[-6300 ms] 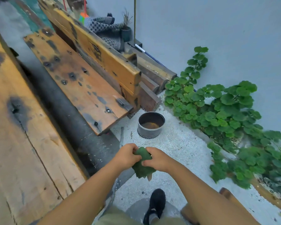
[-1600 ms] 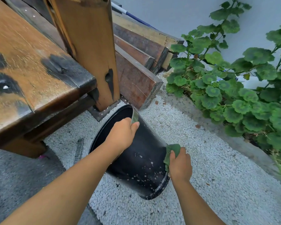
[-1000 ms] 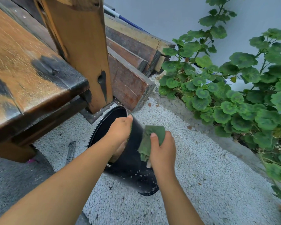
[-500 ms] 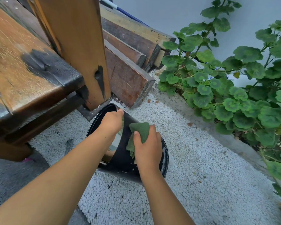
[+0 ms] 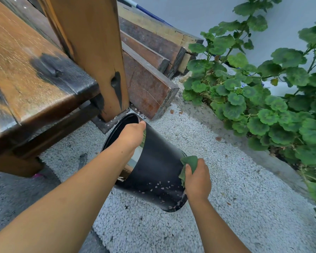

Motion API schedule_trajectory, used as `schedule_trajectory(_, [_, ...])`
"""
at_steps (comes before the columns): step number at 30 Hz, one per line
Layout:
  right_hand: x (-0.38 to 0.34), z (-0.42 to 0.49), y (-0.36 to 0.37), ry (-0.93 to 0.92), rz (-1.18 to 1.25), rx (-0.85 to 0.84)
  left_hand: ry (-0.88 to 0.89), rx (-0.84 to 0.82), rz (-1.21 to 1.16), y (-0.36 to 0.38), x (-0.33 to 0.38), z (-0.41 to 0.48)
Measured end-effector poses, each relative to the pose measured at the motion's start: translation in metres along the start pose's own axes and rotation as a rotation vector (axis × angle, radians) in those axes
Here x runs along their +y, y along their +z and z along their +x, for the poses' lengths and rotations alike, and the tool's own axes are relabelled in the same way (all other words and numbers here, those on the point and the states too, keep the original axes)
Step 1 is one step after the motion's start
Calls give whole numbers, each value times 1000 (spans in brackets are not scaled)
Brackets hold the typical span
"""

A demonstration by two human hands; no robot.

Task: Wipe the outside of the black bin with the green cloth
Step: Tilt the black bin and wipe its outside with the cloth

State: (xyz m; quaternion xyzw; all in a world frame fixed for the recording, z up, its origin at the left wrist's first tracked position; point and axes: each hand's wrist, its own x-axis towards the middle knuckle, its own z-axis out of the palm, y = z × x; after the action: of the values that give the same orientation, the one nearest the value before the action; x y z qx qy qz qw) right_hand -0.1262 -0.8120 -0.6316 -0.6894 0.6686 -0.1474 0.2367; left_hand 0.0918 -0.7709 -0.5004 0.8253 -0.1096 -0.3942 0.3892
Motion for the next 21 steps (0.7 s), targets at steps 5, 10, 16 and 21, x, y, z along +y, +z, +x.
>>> schedule_trajectory(5, [13, -9, -1, 33, 78, -5, 176, -12, 68, 5, -11, -15])
schedule_trajectory(10, [1, -36, -14, 41, 307, 40, 302, -98, 137, -16, -36, -23])
schedule_trajectory(16, [-36, -92, -23, -4, 560, -1, 343, -344, 172, -52, -71, -34])
schedule_trajectory(21, [-59, -115, -20, -92, 582, -63, 251, -682, 586, -85, -73, -42])
